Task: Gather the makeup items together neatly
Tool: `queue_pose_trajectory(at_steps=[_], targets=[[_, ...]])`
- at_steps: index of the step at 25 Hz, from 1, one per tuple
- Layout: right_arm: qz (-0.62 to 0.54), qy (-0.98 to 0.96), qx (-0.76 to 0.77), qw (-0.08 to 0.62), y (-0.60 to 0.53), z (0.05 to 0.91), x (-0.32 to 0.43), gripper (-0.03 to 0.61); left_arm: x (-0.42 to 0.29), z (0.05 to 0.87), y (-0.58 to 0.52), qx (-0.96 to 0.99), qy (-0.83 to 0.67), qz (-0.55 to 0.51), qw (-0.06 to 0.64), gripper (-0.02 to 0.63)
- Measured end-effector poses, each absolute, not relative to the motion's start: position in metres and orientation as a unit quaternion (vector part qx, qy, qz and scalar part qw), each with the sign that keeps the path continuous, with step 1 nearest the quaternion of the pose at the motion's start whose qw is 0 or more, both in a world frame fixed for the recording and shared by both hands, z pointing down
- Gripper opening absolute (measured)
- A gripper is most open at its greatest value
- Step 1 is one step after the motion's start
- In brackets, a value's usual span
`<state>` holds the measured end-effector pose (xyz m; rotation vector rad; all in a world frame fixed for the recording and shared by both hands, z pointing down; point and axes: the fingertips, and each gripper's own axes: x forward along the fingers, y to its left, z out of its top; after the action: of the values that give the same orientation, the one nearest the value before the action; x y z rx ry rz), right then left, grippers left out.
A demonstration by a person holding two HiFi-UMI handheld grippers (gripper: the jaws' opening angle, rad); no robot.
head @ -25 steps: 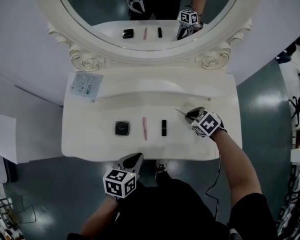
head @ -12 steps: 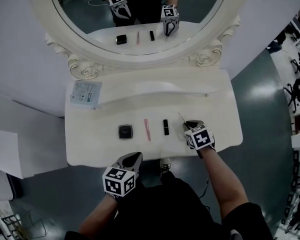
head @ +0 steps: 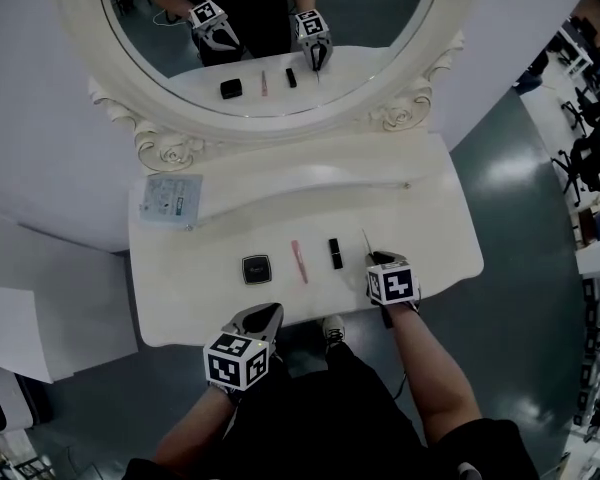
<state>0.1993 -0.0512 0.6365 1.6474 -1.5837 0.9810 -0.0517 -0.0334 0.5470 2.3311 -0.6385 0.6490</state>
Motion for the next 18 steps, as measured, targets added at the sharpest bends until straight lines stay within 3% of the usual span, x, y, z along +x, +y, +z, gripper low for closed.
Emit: queue_pose_trajectory(at_steps=[18], targets=[[0.382,-0.583,0.642,0.32,-0.052,0.641,0.2,0.068,-0.081,0.552,-0.035,0.884,-0.227,0.26,0.314,0.008]])
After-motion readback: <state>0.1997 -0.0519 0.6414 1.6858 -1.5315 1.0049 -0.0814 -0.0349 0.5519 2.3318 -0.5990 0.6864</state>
